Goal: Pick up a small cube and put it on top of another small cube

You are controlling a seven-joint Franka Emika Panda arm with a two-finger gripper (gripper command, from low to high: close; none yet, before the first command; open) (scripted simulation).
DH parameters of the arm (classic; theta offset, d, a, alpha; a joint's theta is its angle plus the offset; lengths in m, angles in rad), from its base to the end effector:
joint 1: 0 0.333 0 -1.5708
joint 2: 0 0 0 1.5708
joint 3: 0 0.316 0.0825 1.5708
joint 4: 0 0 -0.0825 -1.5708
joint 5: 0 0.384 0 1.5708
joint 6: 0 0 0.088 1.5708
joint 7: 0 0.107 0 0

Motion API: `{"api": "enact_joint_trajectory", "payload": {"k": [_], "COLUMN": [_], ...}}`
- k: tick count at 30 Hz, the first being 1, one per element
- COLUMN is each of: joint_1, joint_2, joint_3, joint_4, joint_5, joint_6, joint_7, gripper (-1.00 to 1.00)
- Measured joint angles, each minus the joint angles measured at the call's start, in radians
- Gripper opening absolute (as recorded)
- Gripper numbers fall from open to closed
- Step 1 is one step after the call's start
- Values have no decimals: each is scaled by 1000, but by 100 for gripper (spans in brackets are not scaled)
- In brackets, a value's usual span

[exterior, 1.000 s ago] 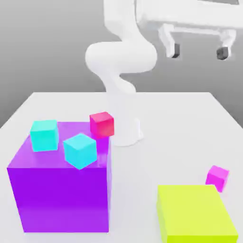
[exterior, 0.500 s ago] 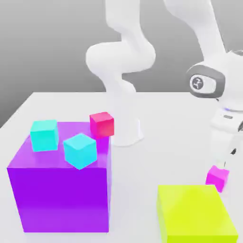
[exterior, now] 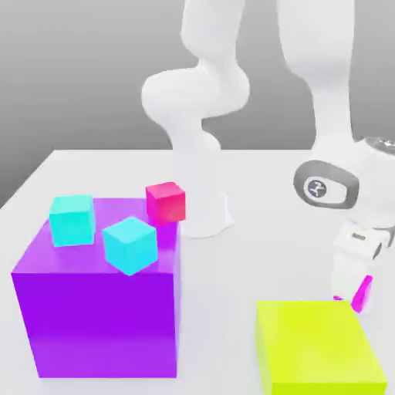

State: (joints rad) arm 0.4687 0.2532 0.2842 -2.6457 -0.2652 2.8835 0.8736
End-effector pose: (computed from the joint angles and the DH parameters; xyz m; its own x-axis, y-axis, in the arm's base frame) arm 0.2886 0.3028 0.1621 0.9919 0.1269 0.0005 0.1269 -0.9919 -0.0045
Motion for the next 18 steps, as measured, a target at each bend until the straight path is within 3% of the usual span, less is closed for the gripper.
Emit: {"api": "enact_joint_trajectory", "payload": {"k": [4, 8, 18], "joint_1": [-46, -174, -329], "joint_2": [-145, -289, -653], "joint_3": [43, -4, -187], "joint_4": [-26, -28, -29], "joint_5": [124, 134, 167], "joint_6": [-114, -254, -609], "joint_7": [-103, -152, -287], "gripper": [-100, -100, -100]}}
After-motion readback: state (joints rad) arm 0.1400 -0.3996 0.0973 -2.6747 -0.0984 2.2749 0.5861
